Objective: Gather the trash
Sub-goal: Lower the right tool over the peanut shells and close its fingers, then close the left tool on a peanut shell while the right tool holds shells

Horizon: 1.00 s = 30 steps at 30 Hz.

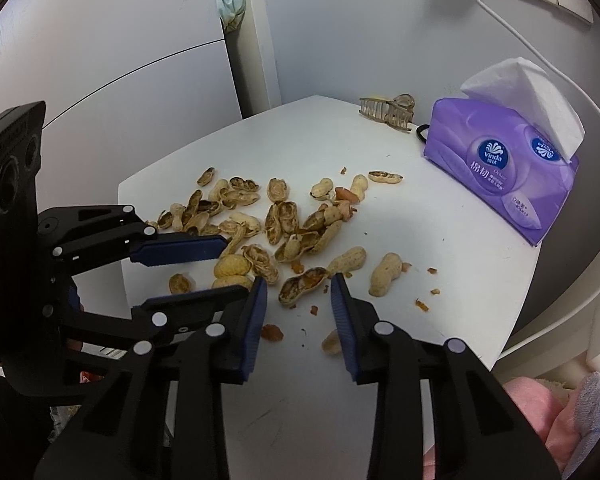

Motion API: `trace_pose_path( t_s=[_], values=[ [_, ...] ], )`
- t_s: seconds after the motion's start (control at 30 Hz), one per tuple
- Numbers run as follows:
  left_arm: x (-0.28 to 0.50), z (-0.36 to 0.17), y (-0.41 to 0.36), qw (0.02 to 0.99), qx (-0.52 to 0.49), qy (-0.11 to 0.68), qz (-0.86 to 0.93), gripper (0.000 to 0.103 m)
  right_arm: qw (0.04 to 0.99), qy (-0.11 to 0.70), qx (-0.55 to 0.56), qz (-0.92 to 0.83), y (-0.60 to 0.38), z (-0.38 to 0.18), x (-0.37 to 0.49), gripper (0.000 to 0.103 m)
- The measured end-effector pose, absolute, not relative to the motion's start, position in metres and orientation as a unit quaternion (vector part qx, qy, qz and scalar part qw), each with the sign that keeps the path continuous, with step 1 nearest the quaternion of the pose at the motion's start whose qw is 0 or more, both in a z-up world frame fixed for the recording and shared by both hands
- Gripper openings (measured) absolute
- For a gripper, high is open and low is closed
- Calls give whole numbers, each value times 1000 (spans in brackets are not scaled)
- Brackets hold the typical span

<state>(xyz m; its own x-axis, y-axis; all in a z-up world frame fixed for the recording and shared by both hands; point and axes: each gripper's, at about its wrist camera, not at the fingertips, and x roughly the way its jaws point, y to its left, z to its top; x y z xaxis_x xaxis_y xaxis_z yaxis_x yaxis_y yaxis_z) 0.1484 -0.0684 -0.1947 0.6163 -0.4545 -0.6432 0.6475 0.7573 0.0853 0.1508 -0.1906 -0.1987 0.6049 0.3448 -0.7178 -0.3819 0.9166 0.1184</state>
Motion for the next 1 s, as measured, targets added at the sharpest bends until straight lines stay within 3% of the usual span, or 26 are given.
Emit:
trace_pose_path(
  t_s=[0.1,0.17,0.33,1.0],
  values=[
    [148,-195,-68,886,154,308,-311,30,896,395,-25,201,-191,-199,151,29],
    [148,-195,-68,886,154,308,-311,30,898,392,-35,199,-189,-200,151,19],
    [149,-195,-68,885,153,310,-312,30,900,390,-37,192,-190,-200,151,13],
    [144,-184,-62,893,153,301,-299,24,906,377,-18,191,-197,-188,142,12]
  ],
)
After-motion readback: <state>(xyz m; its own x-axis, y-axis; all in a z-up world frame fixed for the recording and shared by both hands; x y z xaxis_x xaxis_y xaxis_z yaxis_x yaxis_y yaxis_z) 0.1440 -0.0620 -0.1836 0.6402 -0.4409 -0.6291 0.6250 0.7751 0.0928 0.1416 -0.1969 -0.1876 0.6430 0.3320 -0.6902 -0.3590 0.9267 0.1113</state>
